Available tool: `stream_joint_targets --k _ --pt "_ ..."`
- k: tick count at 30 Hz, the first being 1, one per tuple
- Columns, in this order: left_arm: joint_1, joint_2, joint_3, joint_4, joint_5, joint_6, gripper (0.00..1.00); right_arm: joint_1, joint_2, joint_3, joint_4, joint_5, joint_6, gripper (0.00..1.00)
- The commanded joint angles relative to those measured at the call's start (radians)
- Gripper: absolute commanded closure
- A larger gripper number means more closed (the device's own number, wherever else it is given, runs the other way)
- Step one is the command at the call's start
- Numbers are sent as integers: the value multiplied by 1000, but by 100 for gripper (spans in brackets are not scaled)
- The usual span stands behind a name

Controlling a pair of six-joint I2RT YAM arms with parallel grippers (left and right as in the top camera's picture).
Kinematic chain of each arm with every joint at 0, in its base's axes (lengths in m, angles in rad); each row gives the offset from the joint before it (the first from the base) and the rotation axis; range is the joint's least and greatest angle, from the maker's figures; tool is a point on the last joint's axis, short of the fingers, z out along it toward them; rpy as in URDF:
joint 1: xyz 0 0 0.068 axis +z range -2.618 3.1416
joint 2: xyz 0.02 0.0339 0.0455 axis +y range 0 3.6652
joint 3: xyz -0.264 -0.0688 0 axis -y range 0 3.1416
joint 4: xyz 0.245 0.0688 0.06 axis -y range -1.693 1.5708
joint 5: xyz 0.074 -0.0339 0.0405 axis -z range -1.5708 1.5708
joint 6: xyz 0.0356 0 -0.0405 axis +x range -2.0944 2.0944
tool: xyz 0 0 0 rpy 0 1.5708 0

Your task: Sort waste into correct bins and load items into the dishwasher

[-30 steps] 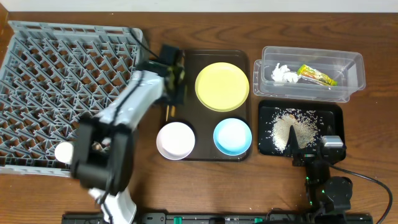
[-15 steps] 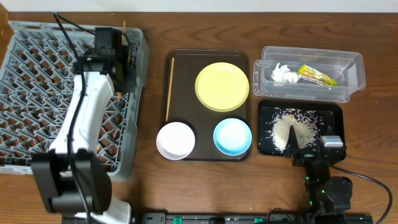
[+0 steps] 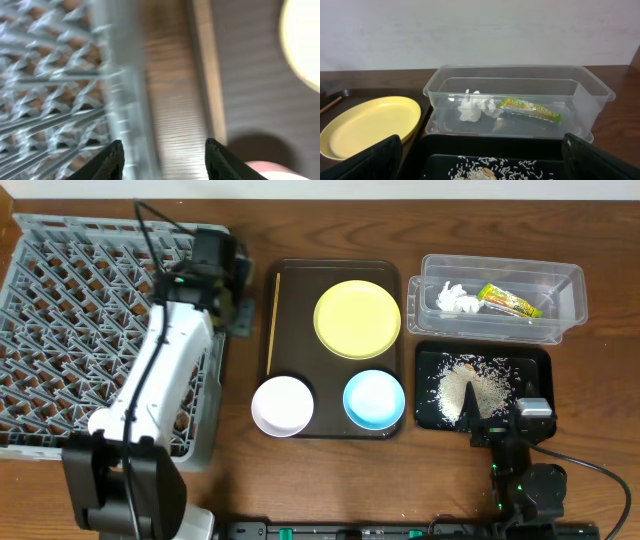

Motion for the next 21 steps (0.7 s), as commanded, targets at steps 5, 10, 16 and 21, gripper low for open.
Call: stream_joint_targets --k 5,10,16,21 --pt "-99 142 0 90 71 -152 62 -5 -5 -2 -3 -5 -4 1" --pt "-103 267 0 164 -3 -228 62 -5 -5 -2 -3 -5 -4 1" --pt "-105 359 0 222 18 -228 60 -5 -5 -2 -3 -5 -4 1" --pt "-105 386 0 208 31 -228 60 -5 -5 -2 -3 -5 -4 1"
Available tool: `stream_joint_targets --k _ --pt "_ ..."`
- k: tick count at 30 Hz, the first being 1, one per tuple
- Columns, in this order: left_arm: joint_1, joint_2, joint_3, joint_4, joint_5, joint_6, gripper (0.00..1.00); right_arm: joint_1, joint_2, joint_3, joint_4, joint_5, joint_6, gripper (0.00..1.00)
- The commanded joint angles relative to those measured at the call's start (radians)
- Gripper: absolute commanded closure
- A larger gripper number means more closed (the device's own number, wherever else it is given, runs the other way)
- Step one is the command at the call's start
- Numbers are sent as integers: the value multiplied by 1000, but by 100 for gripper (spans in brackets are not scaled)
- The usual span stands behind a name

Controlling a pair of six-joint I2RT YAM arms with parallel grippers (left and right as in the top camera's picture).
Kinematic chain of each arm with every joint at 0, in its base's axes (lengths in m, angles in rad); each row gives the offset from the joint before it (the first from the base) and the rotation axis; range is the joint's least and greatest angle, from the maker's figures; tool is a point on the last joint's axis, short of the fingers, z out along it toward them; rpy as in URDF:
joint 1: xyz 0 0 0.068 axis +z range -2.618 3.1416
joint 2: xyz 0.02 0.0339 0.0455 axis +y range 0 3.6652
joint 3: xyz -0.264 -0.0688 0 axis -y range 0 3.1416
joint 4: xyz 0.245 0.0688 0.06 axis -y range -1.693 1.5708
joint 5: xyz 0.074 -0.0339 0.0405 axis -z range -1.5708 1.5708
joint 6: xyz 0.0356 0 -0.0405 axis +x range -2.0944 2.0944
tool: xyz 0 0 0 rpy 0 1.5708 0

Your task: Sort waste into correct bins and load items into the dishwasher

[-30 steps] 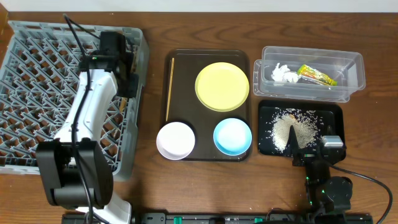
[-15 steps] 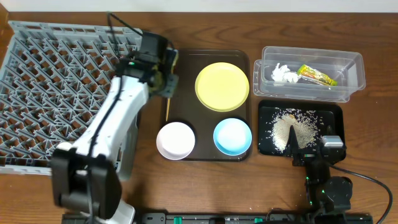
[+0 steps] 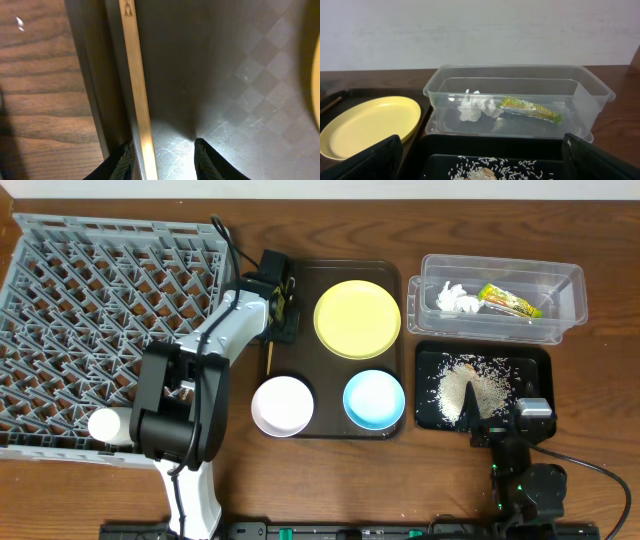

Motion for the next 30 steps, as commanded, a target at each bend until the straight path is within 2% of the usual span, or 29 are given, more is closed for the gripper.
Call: stream_joint_targets --k 1,5,11,14,15,18,23,25,30 --pt "0 18 0 -10 2 -13 61 -5 -5 -2 -3 -5 -4 1" --pt "0 38 0 -21 38 -11 61 -5 -5 -2 -3 -5 -4 1" --pt "-3 79 -5 -34 158 5 67 -5 -5 -2 -3 -5 -4 1" --pt "-3 83 -4 -42 159 6 82 -5 -5 -2 -3 -5 -4 1" --pt "-2 76 2 -52 158 6 92 -5 -5 -2 -3 -5 -4 1" --pt "5 44 35 -106 153 5 94 -5 -5 -2 -3 -5 -4 1" --pt "27 -105 143 -249 40 11 94 -5 -5 -2 -3 -5 -4 1" --pt "38 -187 173 -281 -29 48 94 -5 -5 -2 -3 -5 -4 1" --pt "77 -361 175 -315 -320 108 94 -5 -5 -2 -3 -5 -4 1"
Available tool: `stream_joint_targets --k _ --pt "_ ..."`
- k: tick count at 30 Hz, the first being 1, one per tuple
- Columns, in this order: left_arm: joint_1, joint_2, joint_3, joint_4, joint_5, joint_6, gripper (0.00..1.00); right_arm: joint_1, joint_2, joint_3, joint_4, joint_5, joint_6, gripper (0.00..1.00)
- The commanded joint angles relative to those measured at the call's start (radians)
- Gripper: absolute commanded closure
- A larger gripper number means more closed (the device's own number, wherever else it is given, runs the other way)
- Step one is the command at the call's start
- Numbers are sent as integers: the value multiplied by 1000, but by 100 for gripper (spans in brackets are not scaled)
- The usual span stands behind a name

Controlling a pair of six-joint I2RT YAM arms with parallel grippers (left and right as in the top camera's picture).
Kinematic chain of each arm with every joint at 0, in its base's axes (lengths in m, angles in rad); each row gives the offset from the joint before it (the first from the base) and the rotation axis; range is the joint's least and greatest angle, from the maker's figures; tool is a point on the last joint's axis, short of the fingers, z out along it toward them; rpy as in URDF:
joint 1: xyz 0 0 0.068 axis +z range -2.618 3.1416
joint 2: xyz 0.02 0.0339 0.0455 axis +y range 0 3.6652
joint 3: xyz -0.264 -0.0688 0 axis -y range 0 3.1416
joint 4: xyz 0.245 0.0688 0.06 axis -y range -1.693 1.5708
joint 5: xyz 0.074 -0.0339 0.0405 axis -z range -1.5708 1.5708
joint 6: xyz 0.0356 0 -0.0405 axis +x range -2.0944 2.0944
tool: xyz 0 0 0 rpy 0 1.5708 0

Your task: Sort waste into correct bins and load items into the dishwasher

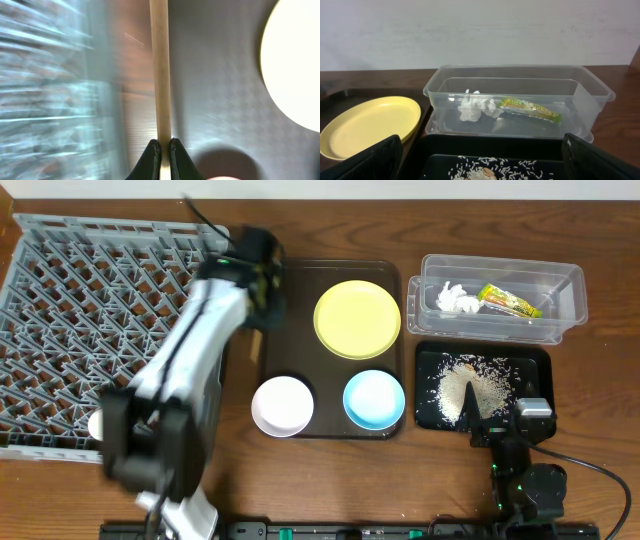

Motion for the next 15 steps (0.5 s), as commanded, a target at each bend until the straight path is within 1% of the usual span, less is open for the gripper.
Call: stream_joint_targets --k 1,5,8,11,12,14,15 --pt "39 -106 22 -33 -258 54 94 -5 -5 -2 -3 -5 -4 1" --pt "92 -101 4 -93 -239 68 94 -5 -5 -2 -3 -5 -4 1" --pt "123 -77 -49 -86 -238 80 94 -5 -5 -2 -3 -5 -4 1" --pt "138 -40 -74 -83 -221 140 94 -5 -5 -2 -3 -5 -4 1" --pt "138 -26 -74 -87 -204 159 91 -5 -5 -2 -3 -5 -4 1" --pt "136 -17 -74 -89 -185 176 83 -5 -5 -2 -3 -5 -4 1" --pt "133 -18 -74 -89 -187 176 72 -5 -5 -2 -3 -5 -4 1"
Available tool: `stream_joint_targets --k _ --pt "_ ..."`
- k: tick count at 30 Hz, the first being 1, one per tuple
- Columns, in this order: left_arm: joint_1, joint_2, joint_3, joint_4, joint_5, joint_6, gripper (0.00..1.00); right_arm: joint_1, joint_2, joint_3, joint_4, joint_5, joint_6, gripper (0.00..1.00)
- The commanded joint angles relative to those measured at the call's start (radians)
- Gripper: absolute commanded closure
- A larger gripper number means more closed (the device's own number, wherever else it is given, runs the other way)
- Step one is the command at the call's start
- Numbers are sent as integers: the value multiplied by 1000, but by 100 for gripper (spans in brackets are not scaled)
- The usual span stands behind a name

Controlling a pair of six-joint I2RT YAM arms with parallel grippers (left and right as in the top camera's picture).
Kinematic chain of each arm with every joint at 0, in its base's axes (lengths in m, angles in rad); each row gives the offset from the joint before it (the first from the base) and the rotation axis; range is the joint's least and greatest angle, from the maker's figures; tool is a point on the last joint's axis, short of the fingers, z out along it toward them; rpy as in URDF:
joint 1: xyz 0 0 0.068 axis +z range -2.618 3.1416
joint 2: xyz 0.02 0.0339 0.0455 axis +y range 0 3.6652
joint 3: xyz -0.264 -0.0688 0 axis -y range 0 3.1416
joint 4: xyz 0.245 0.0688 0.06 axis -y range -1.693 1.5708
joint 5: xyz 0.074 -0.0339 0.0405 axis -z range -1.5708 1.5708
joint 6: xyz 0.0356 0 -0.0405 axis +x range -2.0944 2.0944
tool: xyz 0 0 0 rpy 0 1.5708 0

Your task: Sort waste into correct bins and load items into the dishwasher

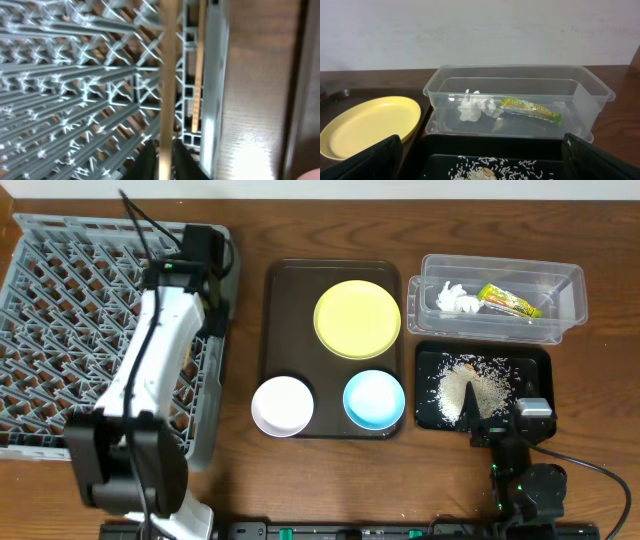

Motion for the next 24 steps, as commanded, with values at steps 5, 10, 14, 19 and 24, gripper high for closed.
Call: stream_joint_targets --k 5,10,14,19,24 --pt "-10 -47 55 -20 22 -41 38 -5 -5 -2 -3 -5 -4 1" --pt "-43 -113 76 11 388 -62 35 -5 -5 -2 -3 -5 -4 1" --pt "-85 -112 60 68 690 -63 37 -5 -5 -2 -3 -5 -4 1" --pt "-163 -82 22 89 716 -175 45 -5 -5 -2 -3 -5 -4 1" --pt "-269 -31 5 73 655 -190 47 -5 -5 -2 -3 -5 -4 1"
